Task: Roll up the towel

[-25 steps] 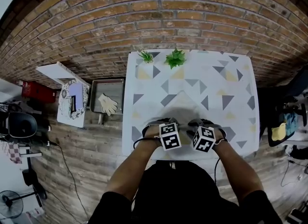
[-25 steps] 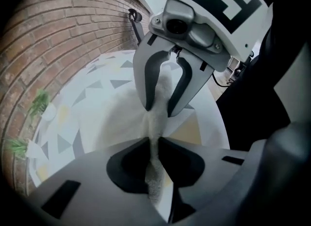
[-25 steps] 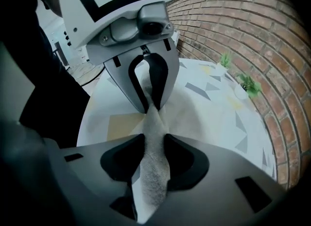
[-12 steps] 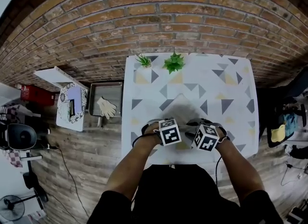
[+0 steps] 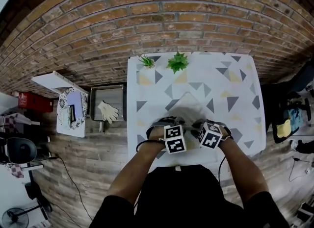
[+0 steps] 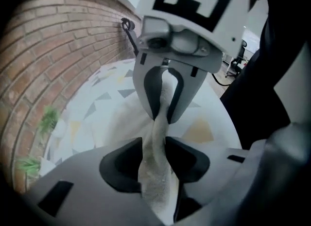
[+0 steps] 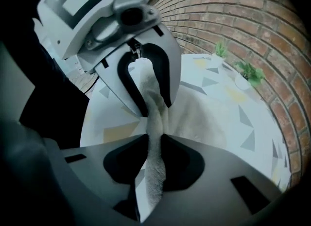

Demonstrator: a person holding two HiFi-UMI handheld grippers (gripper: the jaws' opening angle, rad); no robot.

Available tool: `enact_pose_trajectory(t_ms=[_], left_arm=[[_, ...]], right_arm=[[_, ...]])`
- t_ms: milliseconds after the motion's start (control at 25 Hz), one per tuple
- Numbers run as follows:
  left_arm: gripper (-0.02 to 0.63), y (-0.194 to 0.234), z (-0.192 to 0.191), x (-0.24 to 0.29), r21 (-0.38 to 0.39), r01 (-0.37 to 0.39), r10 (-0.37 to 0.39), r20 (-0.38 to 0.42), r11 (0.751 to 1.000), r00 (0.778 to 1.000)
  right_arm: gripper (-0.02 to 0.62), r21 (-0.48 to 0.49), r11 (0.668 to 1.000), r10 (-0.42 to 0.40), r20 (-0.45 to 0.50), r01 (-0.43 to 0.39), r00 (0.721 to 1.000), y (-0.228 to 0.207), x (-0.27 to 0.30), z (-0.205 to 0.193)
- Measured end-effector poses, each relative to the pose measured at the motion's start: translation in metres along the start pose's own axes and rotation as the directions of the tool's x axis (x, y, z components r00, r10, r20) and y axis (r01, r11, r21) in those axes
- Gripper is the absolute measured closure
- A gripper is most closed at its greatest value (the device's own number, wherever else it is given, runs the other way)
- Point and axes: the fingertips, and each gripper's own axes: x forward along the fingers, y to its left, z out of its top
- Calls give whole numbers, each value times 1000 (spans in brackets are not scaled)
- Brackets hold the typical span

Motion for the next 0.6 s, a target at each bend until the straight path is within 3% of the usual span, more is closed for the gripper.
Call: enact_pose_trajectory(t_ms=[120, 280, 440, 600], left_arm=[[440, -8, -2, -12, 65, -31, 29, 30, 997, 999], [440, -14, -13, -14, 158, -80, 77, 25, 984, 997], [442, -13, -13, -8, 175, -100, 98, 20, 980, 995], [477, -15, -10, 2, 170, -54, 53, 8, 984, 999]], right_arm=[[506, 106, 993, 41, 23, -43, 999, 1, -3, 0], [509, 170, 982, 78, 47, -85, 996, 8, -5, 0], [511, 181, 979, 89, 49, -97, 995, 6, -3, -2], [509, 200, 969, 134, 67, -145, 989, 6, -5, -4]])
